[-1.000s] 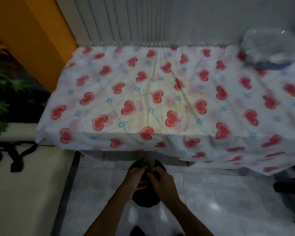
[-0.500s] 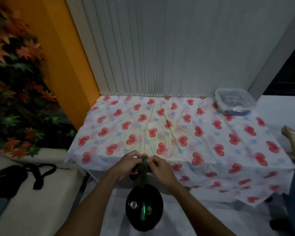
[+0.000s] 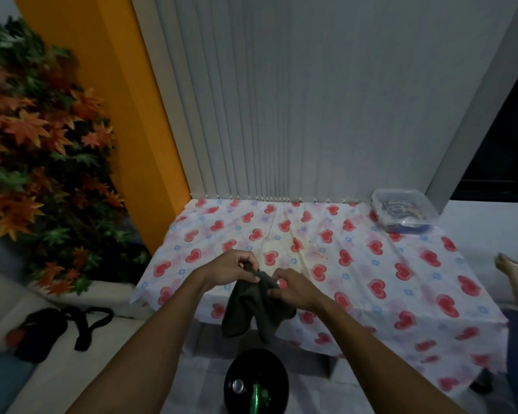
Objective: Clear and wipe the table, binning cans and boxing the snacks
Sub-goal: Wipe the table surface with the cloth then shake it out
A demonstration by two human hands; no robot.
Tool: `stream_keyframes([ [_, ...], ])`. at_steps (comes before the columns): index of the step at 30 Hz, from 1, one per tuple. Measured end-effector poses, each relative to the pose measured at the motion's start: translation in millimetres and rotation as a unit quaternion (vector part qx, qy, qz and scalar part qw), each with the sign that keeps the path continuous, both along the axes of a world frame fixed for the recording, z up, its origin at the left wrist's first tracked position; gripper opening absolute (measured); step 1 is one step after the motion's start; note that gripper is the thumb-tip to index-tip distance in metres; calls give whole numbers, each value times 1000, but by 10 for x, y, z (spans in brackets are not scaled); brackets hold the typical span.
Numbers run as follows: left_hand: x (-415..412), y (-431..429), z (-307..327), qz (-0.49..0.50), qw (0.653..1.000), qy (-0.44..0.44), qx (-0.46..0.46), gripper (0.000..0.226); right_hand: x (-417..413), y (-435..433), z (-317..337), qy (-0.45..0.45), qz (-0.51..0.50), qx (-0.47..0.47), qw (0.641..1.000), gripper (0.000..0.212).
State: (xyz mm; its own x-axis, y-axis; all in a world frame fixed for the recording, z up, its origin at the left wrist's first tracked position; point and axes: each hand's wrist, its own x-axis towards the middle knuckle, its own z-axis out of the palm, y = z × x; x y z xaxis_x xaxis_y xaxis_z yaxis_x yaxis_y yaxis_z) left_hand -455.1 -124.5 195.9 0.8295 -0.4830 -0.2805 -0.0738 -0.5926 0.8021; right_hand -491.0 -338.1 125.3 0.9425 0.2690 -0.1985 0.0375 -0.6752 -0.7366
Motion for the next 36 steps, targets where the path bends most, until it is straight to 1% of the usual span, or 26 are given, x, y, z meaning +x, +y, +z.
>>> stream_keyframes([
  [2, -23, -11, -6, 12, 1000, -9, -16, 12, -49, 25, 35, 47, -20, 37, 998, 12],
  [4, -33, -15, -28, 49, 997, -7, -57, 15, -79, 36, 29, 82, -42, 77, 993, 24],
  [5, -34, -15, -43, 70, 994, 6, -87, 16, -88, 43, 18, 92, -46, 103, 989, 34],
  [7, -32, -25, -76, 98, 982, 50, -151, 15, -111, 58, -26, 108, -24, 159, 981, 52],
  [8, -20, -33, -103, 103, 976, 75, -177, 13, -120, 70, -64, 115, -9, 174, 978, 56],
  [9, 5, -41, -142, 105, 971, 93, -195, 12, -125, 80, -112, 125, -1, 185, 975, 57],
  [10, 35, -53, -191, 106, 967, 103, -207, 12, -130, 90, -140, 134, -7, 192, 972, 52],
  [12, 121, -83, -312, 115, 965, 101, -214, 13, -81, 100, -240, 141, -44, 215, 965, 38],
  [13, 183, -95, -379, 123, 967, 88, -204, 13, -33, 101, -312, 137, -68, 226, 962, 34],
  [15, 349, -108, -554, 134, 979, 34, -151, 18, 82, 93, -457, 127, -109, 238, 957, 33],
  [18, 616, -94, -866, 135, 989, -47, -45, 42, 271, 66, -624, 103, -150, 207, 961, 38],
  [21, 955, -25, -1239, 156, 981, -93, 61, 67, 541, 4, -743, 42, -202, 133, 970, 33],
  [24, 1264, 23, -1626, 146, 955, -162, 203, 82, 829, -30, -873, -4, -244, 82, 966, 26],
  [25, 1337, 29, -1768, 133, 946, -177, 235, 83, 923, -23, -928, -15, -257, 67, 964, 23],
  [27, 1449, 27, -2074, 108, 935, -209, 267, 78, 1097, 22, -1028, -40, -278, 41, 959, 22],
  [29, 1546, -12, -2343, 102, 923, -257, 267, 66, 1265, 97, -1092, -55, -294, 28, 954, 22],
  [31, 1626, -46, -2594, 110, 912, -297, 261, 54, 1428, 203, -1189, -52, -313, 29, 948, 18],
  [32, 1658, -57, -2711, 117, 907, -305, 264, 49, 1515, 264, -1258, -55, -315, 22, 947, 22],
  [33, 1680, -52, -2819, 122, 902, -311, 274, 45, 1599, 333, -1346, -67, -303, 3, 951, 33],
  [35, 1703, -18, -3018, 120, 888, -326, 300, 44, 1731, 490, -1570, -82, -253, -57, 962, 55],
  [36, 1707, 0, -3092, 119, 884, -330, 309, 44, 1776, 560, -1711, -82, -222, -96, 967, 60],
])
